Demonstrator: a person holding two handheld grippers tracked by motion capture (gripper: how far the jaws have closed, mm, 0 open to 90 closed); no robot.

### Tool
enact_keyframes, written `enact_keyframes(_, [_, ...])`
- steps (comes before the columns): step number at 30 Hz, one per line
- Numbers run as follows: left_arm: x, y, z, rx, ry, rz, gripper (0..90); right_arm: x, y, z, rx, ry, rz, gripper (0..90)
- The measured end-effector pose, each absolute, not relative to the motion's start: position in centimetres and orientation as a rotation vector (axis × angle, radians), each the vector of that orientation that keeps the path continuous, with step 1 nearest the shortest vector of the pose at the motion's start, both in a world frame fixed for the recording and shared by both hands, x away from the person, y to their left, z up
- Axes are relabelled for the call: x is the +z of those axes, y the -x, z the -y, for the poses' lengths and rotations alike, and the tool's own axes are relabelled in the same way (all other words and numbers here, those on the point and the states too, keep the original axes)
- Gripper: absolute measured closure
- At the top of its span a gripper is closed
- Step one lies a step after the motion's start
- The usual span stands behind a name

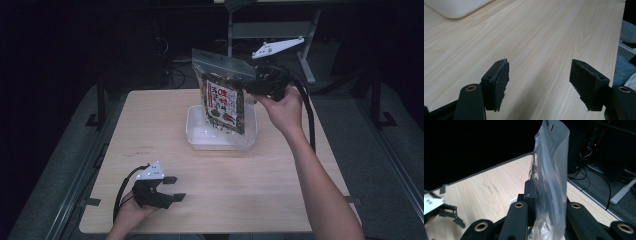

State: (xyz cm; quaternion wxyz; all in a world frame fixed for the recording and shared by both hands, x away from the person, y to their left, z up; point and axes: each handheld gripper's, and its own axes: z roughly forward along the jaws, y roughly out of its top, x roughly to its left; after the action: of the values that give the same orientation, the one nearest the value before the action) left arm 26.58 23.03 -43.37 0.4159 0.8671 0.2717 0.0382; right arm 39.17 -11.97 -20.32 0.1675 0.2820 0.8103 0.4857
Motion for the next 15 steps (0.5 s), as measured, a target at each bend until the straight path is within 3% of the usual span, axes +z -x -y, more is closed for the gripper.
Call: enact_keyframes(15, [-43.4, -26.5, -23.1, 0.103, -2.18, -0.678, 30.2, -21.1, -41.1, 9.7, 1.38, -0.811, -2.237, 77.9])
